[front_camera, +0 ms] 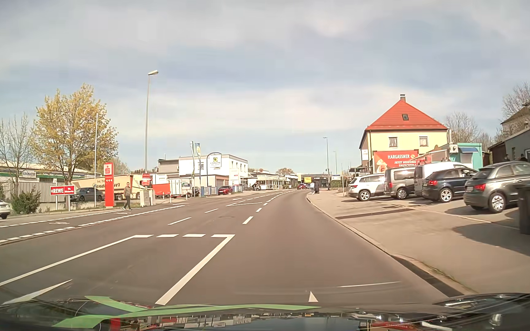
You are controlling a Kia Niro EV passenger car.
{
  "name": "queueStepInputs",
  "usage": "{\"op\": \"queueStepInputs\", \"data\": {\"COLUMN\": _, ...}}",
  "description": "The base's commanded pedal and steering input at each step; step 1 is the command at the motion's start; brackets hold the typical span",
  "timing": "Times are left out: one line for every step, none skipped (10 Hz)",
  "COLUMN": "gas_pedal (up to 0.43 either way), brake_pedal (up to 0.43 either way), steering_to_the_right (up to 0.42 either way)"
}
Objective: Follow the waypoints while adhering to traffic rules and regulations
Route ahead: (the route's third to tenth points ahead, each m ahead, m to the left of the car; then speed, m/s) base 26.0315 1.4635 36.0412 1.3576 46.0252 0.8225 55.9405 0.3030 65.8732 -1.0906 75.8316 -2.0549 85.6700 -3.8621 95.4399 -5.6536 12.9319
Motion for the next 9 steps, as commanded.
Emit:
{"op": "queueStepInputs", "data": {"gas_pedal": 0.059, "brake_pedal": 0.0, "steering_to_the_right": -0.011}}
{"op": "queueStepInputs", "data": {"gas_pedal": 0.067, "brake_pedal": 0.0, "steering_to_the_right": -0.009}}
{"op": "queueStepInputs", "data": {"gas_pedal": 0.079, "brake_pedal": 0.0, "steering_to_the_right": -0.006}}
{"op": "queueStepInputs", "data": {"gas_pedal": 0.079, "brake_pedal": 0.0, "steering_to_the_right": -0.003}}
{"op": "queueStepInputs", "data": {"gas_pedal": 0.079, "brake_pedal": 0.0, "steering_to_the_right": -0.003}}
{"op": "queueStepInputs", "data": {"gas_pedal": 0.079, "brake_pedal": 0.0, "steering_to_the_right": -0.003}}
{"op": "queueStepInputs", "data": {"gas_pedal": 0.079, "brake_pedal": 0.0, "steering_to_the_right": -0.003}}
{"op": "queueStepInputs", "data": {"gas_pedal": 0.079, "brake_pedal": 0.0, "steering_to_the_right": -0.003}}
{"op": "queueStepInputs", "data": {"gas_pedal": 0.079, "brake_pedal": 0.0, "steering_to_the_right": -0.002}}
